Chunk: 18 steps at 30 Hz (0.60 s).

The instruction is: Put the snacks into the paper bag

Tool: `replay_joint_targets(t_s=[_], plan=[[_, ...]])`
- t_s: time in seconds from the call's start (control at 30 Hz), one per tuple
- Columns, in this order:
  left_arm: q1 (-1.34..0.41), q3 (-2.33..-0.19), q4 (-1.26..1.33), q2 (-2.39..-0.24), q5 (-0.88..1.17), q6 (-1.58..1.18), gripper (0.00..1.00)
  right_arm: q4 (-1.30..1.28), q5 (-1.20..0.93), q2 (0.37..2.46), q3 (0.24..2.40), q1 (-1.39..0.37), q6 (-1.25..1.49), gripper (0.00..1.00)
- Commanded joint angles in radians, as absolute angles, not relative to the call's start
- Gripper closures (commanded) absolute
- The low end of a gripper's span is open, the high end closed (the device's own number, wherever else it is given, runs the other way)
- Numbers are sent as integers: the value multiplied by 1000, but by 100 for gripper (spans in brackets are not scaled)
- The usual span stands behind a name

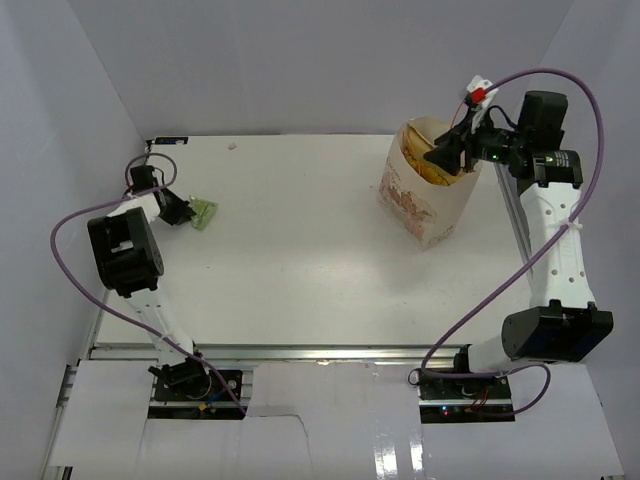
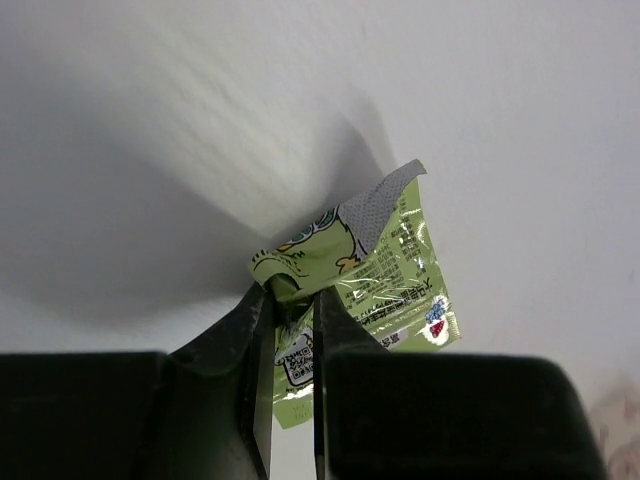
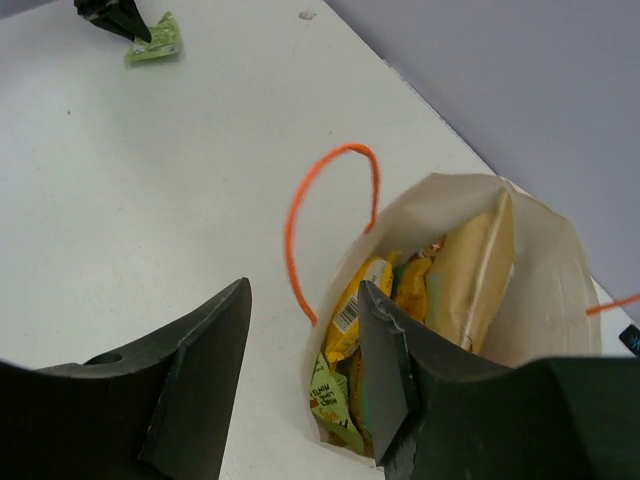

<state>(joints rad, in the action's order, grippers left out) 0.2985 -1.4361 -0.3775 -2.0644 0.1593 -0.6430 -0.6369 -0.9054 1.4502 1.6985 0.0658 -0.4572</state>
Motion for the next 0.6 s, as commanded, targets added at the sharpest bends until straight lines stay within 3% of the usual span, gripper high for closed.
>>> replay_joint_targets(t_s=[0.0, 0.27, 0.4, 0.57], plan=[[281, -1251, -146, -1887, 487, -568, 99, -796, -806, 1405, 1749, -104, -600, 47], [2, -951, 164, -1648, 805, -597, 100, -790, -651, 1454, 1721, -427, -506, 47], [-255, -882, 215, -1546, 740, -623, 100, -639, -557, 1492, 1609, -555, -291, 46], [-420, -813, 284, -1451, 619, -713, 100, -493, -450, 1560, 1464, -598, 116, 41]])
